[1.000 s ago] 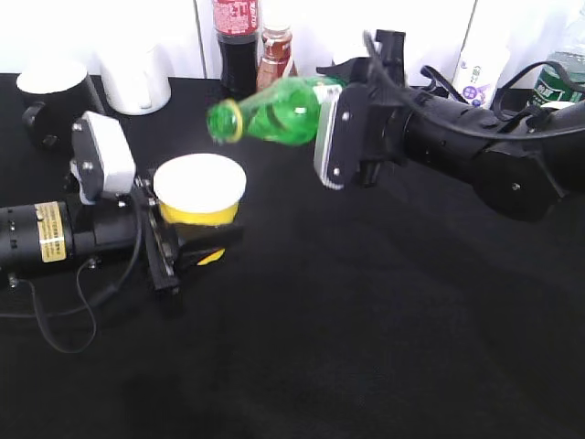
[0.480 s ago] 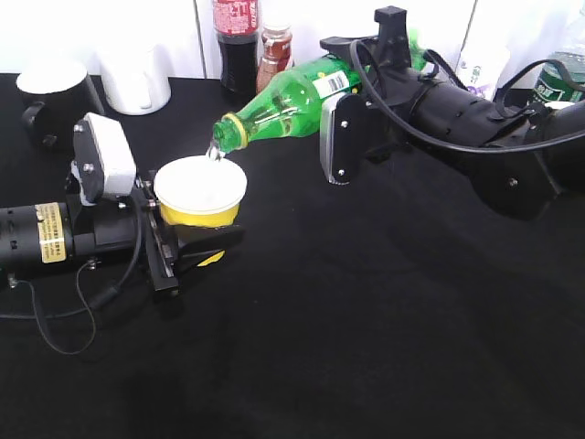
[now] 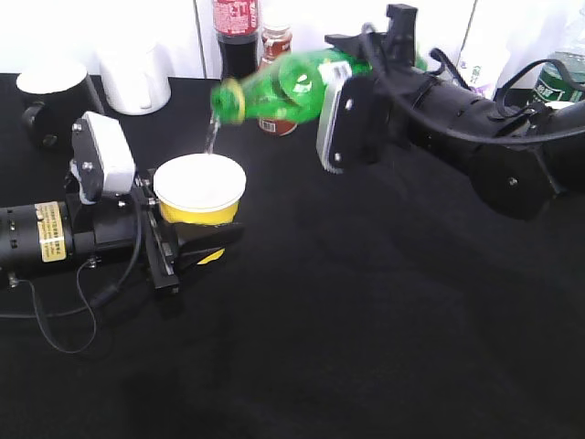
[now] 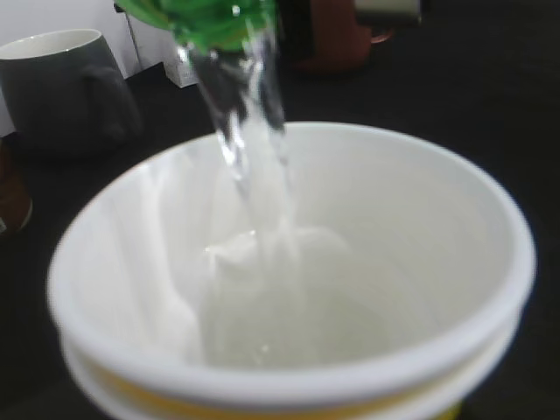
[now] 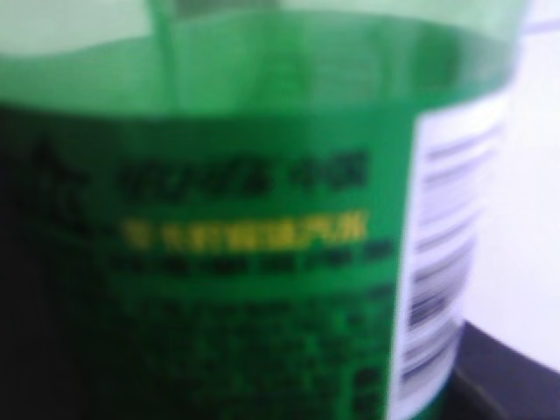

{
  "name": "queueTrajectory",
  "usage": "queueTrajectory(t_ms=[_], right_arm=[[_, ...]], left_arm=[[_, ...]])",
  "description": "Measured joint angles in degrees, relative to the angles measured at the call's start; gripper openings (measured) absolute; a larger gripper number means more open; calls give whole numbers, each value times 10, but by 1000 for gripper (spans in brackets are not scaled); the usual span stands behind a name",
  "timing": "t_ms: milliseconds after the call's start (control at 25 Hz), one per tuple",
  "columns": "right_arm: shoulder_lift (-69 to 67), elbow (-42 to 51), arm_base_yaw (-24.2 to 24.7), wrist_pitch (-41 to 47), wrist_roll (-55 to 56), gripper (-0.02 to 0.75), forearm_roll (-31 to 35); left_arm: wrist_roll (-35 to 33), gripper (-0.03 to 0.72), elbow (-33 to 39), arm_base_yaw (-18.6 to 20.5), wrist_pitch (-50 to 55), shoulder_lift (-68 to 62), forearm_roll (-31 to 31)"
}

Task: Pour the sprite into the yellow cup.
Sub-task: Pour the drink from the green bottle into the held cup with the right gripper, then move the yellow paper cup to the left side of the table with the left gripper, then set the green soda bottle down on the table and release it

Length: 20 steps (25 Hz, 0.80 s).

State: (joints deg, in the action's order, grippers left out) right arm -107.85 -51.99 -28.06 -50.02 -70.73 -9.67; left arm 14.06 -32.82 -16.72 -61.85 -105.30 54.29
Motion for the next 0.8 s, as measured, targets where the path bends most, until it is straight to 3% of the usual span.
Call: queueTrajectory(t_ms=[80, 240, 320, 440, 560, 800], right_arm=[[0, 0, 0, -1, 137, 440, 1], [0, 0, 0, -16, 636, 440, 3], [0, 0, 0, -16, 792, 440, 3], [0, 0, 0, -17, 824, 440, 14], [0, 0, 0, -17, 827, 440, 27], [0, 0, 0, -9, 799, 440, 64]], left_arm=[[0, 430, 0, 0, 0, 0, -11], [0, 430, 0, 0, 0, 0, -48], [0, 430, 0, 0, -2, 0, -81], [-4, 430, -1, 1, -2, 0, -195], [-56, 430, -42, 7, 2, -17, -276], [-60, 430, -197, 51, 14, -145, -306]])
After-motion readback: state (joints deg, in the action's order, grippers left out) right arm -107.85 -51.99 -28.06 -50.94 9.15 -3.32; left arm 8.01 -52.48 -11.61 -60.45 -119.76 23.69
